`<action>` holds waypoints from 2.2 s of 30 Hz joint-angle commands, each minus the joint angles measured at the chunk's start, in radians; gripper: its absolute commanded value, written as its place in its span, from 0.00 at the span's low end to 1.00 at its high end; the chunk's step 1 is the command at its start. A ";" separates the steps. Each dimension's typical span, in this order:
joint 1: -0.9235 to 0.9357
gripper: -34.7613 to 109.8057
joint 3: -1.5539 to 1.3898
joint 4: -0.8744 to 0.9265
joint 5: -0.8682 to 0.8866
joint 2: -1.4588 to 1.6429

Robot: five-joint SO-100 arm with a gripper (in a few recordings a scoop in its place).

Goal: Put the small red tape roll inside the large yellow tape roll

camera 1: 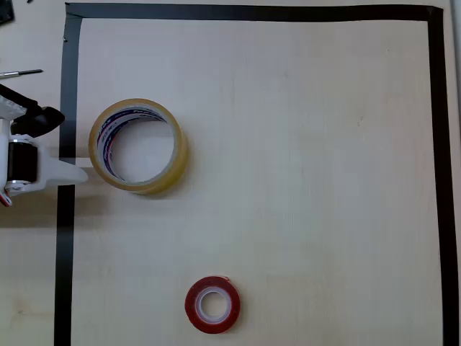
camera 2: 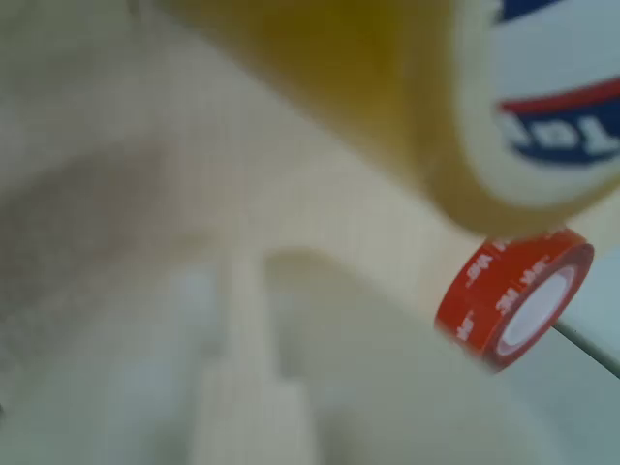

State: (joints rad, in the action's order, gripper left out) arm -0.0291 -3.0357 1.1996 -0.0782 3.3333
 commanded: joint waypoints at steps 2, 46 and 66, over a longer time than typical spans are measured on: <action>-0.049 0.24 0.038 0.092 0.002 0.002; 0.270 0.24 1.316 -0.219 -0.006 -1.658; 0.379 0.24 1.819 0.043 0.075 -2.042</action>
State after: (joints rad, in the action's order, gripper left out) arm 0.3129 -1.3944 1.1720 -0.0368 1.3039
